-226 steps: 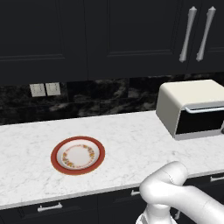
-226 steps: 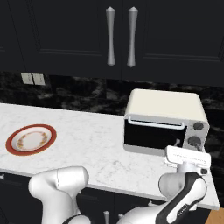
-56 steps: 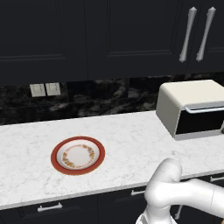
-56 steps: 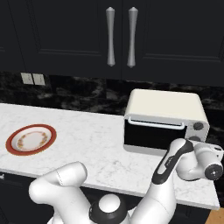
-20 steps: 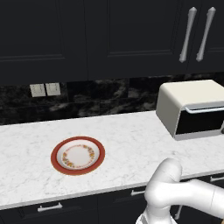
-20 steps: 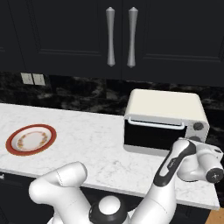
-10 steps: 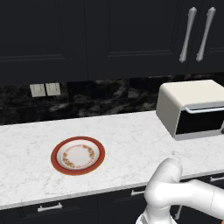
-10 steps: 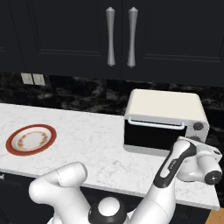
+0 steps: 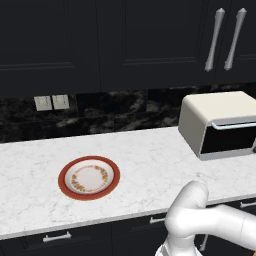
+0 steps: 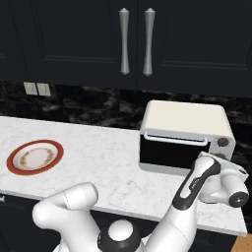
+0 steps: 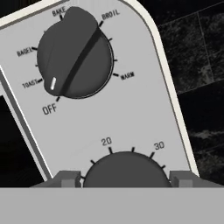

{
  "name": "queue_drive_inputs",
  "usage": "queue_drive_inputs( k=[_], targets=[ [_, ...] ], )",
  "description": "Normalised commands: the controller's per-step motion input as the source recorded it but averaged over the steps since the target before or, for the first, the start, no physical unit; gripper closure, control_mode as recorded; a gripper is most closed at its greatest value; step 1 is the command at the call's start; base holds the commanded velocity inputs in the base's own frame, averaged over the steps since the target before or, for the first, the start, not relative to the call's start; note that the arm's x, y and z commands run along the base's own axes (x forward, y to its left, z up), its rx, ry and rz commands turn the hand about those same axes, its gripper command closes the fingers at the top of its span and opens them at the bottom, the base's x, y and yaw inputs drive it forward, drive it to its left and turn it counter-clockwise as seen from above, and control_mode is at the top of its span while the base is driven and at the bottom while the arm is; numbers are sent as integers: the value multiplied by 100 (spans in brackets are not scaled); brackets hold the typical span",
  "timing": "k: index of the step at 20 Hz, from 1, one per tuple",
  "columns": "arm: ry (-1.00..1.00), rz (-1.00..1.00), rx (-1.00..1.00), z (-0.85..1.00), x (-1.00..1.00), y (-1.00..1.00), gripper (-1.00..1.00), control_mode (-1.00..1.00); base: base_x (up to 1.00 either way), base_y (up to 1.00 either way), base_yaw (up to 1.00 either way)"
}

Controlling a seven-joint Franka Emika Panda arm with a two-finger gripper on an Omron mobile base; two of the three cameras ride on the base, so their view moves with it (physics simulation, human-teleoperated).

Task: Pick up the kebab skewer and baguette bread, and place them inside the toaster oven. Close the toaster oven door and start by setting the timer.

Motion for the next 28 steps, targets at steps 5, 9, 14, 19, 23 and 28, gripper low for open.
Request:
queue_drive_inputs(
  k=[5, 9, 14, 19, 23, 28],
  targets=[
    [19, -2, 19, -3, -12, 0, 100, -100, 0, 0, 0],
    [22, -3, 14, -4, -11, 0, 100, -100, 0, 0, 0],
    [11, -1, 9, -9, -4, 0, 100, -100, 0, 0, 0],
    [-3, 0, 6, -19, -3, 0, 100, -100, 0, 0, 0],
    [-1, -4, 20, -33, -9, 1, 100, -100, 0, 0, 0],
    [6, -9, 24, -26, -7, 11, 100, -100, 0, 0, 0]
  ],
)
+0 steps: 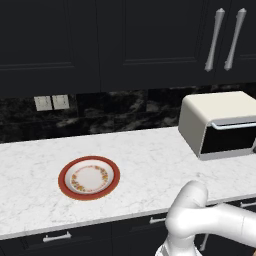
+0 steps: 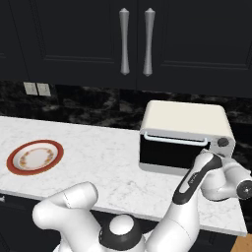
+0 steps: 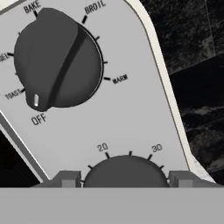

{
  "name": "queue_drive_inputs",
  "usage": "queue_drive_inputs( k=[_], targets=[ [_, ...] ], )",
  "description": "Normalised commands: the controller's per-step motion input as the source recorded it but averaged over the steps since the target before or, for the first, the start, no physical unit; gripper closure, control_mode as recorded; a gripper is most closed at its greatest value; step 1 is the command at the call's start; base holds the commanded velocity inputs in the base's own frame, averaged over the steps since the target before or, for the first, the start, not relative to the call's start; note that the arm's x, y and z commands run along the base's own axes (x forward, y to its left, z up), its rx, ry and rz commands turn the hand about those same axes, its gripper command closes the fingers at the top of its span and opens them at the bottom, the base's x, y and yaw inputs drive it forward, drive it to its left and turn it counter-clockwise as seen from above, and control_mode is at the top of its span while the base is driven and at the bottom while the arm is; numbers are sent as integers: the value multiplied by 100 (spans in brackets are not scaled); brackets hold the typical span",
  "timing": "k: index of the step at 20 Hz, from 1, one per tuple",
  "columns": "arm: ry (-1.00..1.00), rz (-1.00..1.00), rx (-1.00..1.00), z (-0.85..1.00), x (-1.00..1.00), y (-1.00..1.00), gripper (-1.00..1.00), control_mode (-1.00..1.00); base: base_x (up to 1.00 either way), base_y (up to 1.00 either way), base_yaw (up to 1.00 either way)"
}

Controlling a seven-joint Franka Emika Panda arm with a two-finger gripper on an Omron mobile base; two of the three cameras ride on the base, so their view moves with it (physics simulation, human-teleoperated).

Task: Pick up the kebab skewer and baguette bread, and place them inside the toaster oven. Close the toaster oven door and start by setting the timer.

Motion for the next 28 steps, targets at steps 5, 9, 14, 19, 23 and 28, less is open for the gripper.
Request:
queue_drive_inputs(
  k=[5, 9, 14, 19, 23, 28],
  targets=[
    [9, -9, 30, -32, -11, 5, 100, -100, 0, 0, 0],
    [10, -3, 38, -39, -16, 0, 100, -100, 0, 0, 0],
    [15, 0, 40, -35, -21, -2, 100, -100, 0, 0, 0],
    [15, 0, 27, -50, -24, -2, 100, -100, 0, 0, 0],
    [6, -2, 25, -69, -18, 0, 100, -100, 0, 0, 0],
    [-2, -1, 2, -79, -21, 5, 100, -100, 0, 0, 0]
  ],
)
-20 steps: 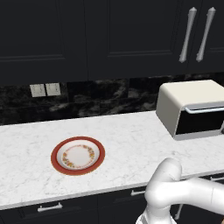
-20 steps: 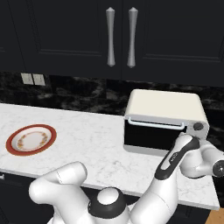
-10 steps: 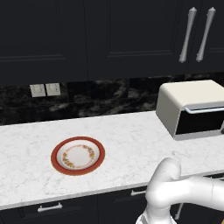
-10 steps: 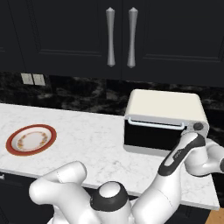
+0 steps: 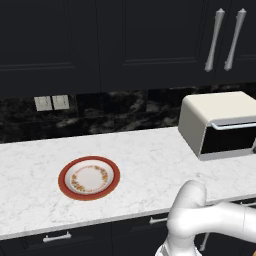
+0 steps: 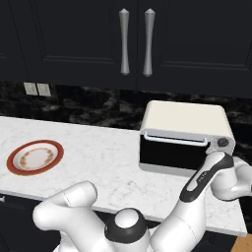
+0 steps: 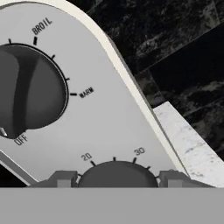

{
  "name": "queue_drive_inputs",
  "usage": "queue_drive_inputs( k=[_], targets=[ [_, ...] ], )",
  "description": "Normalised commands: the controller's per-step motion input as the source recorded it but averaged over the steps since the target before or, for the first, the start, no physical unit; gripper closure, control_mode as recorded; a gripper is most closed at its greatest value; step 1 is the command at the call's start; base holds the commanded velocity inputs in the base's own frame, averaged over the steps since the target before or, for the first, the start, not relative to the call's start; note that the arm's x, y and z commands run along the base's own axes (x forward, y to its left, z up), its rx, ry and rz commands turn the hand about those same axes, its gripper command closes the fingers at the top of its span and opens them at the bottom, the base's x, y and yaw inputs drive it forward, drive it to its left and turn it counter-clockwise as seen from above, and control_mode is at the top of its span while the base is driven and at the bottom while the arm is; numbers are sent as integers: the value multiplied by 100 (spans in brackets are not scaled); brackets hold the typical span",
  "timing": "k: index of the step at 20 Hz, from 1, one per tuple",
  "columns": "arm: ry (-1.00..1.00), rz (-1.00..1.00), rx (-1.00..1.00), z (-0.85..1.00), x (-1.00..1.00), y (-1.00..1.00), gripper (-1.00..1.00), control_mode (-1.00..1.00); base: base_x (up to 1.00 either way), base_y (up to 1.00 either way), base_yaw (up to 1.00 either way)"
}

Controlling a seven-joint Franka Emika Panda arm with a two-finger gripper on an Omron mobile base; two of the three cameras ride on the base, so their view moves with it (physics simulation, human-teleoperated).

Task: Pick up the kebab skewer and baguette bread, and place them inside the toaster oven. Close the toaster oven door and start by setting the timer.

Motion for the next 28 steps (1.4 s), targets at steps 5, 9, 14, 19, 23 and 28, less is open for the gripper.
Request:
queue_drive_inputs(
  k=[5, 9, 14, 19, 23, 28],
  targets=[
    [15, 0, 6, -79, -40, 11, 100, -100, 0, 0, 0],
    [34, 0, 18, -79, -47, 3, 100, -100, 0, 0, 0],
    [28, 0, 38, -84, -44, -1, 100, -100, 0, 0, 0],
    [25, 0, 48, -79, -39, -8, 100, -100, 0, 0, 0],
    [25, 0, 53, -82, -39, -15, 100, -100, 0, 0, 0],
    [25, 0, 53, -86, -36, -5, 100, -100, 0, 0, 0]
  ],
)
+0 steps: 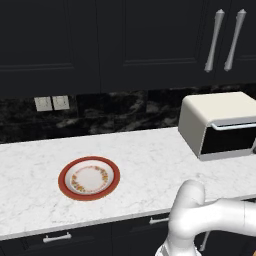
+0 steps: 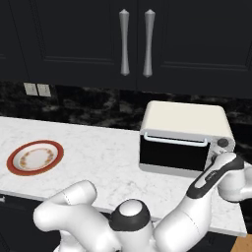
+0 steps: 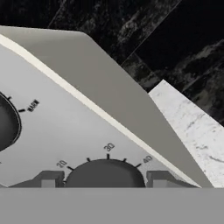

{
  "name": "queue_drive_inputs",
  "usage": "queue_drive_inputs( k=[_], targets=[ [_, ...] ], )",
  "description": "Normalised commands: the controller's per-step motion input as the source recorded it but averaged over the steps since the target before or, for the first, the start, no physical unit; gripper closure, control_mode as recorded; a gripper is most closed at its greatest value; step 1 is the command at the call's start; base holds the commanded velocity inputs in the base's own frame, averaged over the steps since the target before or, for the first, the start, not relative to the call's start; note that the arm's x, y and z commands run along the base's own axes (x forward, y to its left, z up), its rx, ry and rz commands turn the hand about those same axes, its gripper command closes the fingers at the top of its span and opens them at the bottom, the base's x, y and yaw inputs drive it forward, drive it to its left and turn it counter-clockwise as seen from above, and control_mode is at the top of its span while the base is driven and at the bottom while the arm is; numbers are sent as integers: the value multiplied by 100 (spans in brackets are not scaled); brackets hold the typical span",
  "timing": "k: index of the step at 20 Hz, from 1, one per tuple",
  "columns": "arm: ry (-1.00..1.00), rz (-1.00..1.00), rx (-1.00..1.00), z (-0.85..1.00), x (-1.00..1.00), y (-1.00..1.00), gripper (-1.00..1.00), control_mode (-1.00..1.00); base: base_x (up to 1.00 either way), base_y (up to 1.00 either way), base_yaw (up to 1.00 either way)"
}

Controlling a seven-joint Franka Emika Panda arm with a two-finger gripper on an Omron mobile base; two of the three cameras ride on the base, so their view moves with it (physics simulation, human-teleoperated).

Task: Pick up the kebab skewer and baguette bread, and place them inside the toaster oven. Close the toaster oven door and start by setting the timer.

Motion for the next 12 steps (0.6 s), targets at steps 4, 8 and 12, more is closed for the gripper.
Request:
queue_drive_inputs(
  k=[4, 8, 12],
  targets=[
    [27, 0, 53, -80, -26, 0, 100, -100, 0, 0, 0],
    [31, 0, 52, -69, -13, 0, 100, -100, 0, 0, 0],
    [34, 0, 48, -65, -7, 0, 100, -100, 0, 0, 0]
  ],
)
